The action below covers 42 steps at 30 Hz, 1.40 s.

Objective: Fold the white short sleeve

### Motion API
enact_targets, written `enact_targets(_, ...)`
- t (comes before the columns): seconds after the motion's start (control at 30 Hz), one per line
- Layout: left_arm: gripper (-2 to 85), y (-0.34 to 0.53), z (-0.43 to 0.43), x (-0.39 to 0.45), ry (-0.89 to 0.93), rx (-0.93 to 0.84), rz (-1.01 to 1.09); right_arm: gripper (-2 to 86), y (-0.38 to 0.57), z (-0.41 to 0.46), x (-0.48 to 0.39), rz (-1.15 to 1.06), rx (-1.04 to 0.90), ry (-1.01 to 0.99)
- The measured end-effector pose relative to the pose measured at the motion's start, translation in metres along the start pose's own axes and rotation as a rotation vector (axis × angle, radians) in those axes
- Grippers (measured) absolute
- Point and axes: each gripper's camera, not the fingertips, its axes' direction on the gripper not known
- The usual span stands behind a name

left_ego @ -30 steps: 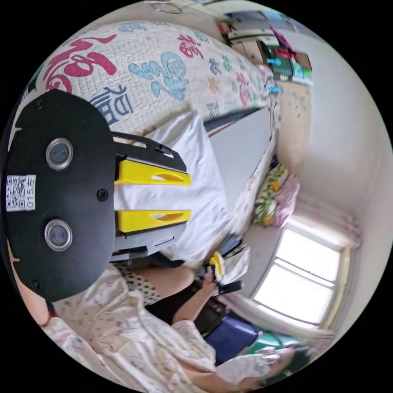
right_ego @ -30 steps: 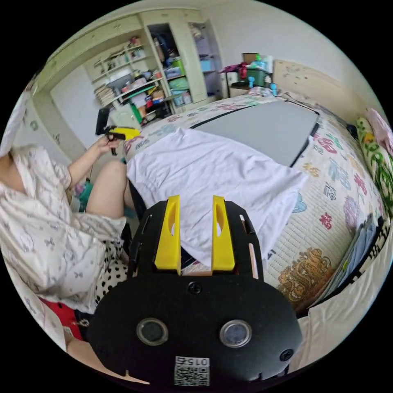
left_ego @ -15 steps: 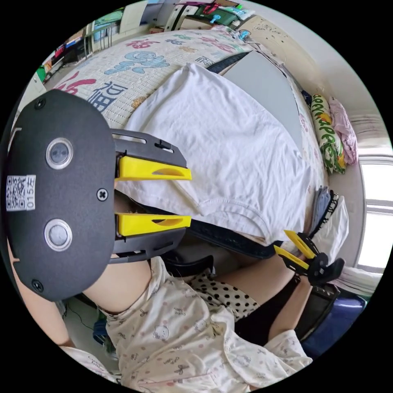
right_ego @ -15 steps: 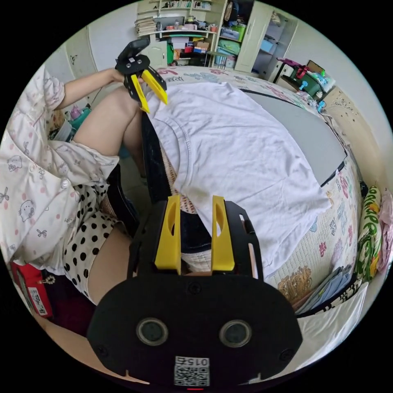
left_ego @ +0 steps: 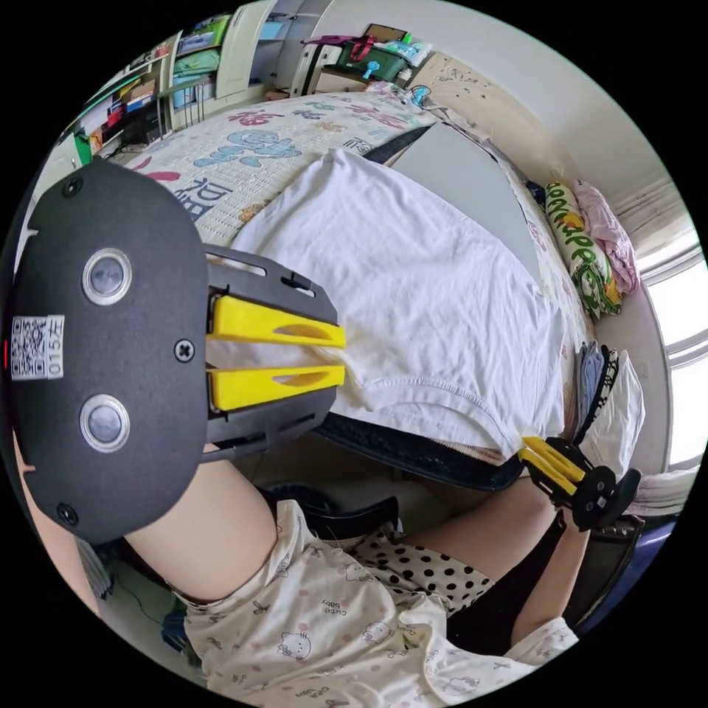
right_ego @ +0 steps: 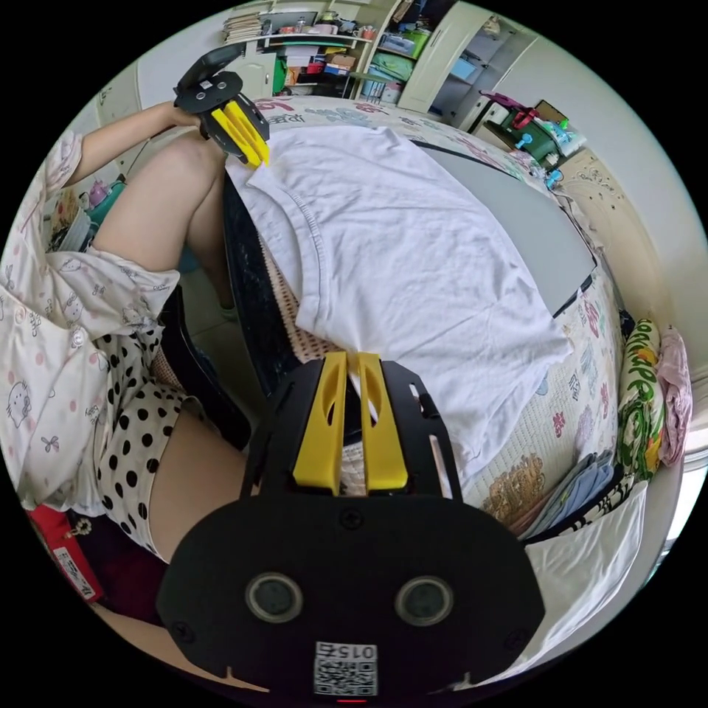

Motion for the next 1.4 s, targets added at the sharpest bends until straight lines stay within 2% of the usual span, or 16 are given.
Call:
enact_targets(0.13,0.1,0.001,0.000,-0.030,0.082,0.028,-0.039,3.2,-0.009,-0.014,0.029,0.033,0.014,-0.062)
enact_targets(0.3,-0.4,0.013,-0.008,-0.092,0.258,0.145,-0.116,1.5,-0.017,-0.030,0.072,0.096,0.052,-0.181)
enact_targets(0.47,-0.4,0.025,0.002,-0.126,0.308,0.193,-0.128,-0.3,-0.030,-0.021,0.098,0.127,0.052,-0.249)
enact_targets(0.57,-0.4,0.034,0.023,-0.146,0.366,0.183,-0.129,-0.6,-0.041,-0.018,0.111,0.131,0.029,-0.294)
enact_targets(0.63,-0.4,0.035,0.048,-0.174,0.505,0.148,-0.092,-0.7,-0.053,-0.016,0.123,0.119,0.001,-0.343)
enact_targets(0.73,-0.5,0.024,0.070,-0.225,0.616,0.060,-0.080,-0.8,-0.086,-0.028,0.156,0.020,-0.046,-0.355)
enact_targets(0.8,-0.5,0.003,0.062,-0.297,0.574,0.061,-0.099,-0.9,-0.120,-0.048,0.203,0.008,-0.054,-0.306)
enact_targets(0.87,-0.5,-0.023,0.040,-0.362,0.467,0.109,-0.149,-0.9,-0.188,-0.087,0.292,0.069,-0.017,-0.146)
enact_targets(0.9,-0.5,-0.041,0.020,-0.409,0.367,0.173,-0.232,-0.9,-0.207,-0.098,0.317,0.109,0.007,-0.101)
enact_targets(0.93,-0.6,-0.054,-0.001,-0.450,0.300,0.284,-0.315,-0.8,-0.243,-0.119,0.369,0.238,0.074,-0.015)
enact_targets(0.97,-0.6,-0.058,-0.010,-0.465,0.285,0.345,-0.340,-0.8,-0.266,-0.137,0.407,0.360,0.154,0.031)
enact_targets(1.03,-0.5,-0.063,-0.023,-0.495,0.280,0.486,-0.439,-0.8,-0.289,-0.146,0.422,0.368,0.179,0.010)
enact_targets(1.13,-0.5,-0.052,-0.016,-0.470,0.197,0.447,-0.412,-0.8,-0.277,-0.128,0.381,0.319,0.168,-0.040)
enact_targets(1.2,-0.5,-0.011,0.002,-0.423,0.157,0.412,-0.323,-0.9,-0.243,-0.110,0.339,0.285,0.174,-0.109)
enact_targets(1.3,-0.5,0.079,0.011,-0.378,0.217,0.491,-0.330,-0.9,-0.158,-0.091,0.274,0.295,0.233,-0.248)
enact_targets(1.4,-0.5,0.165,-0.001,-0.345,0.256,0.581,-0.386,-0.7,-0.073,-0.094,0.234,0.421,0.352,-0.338)
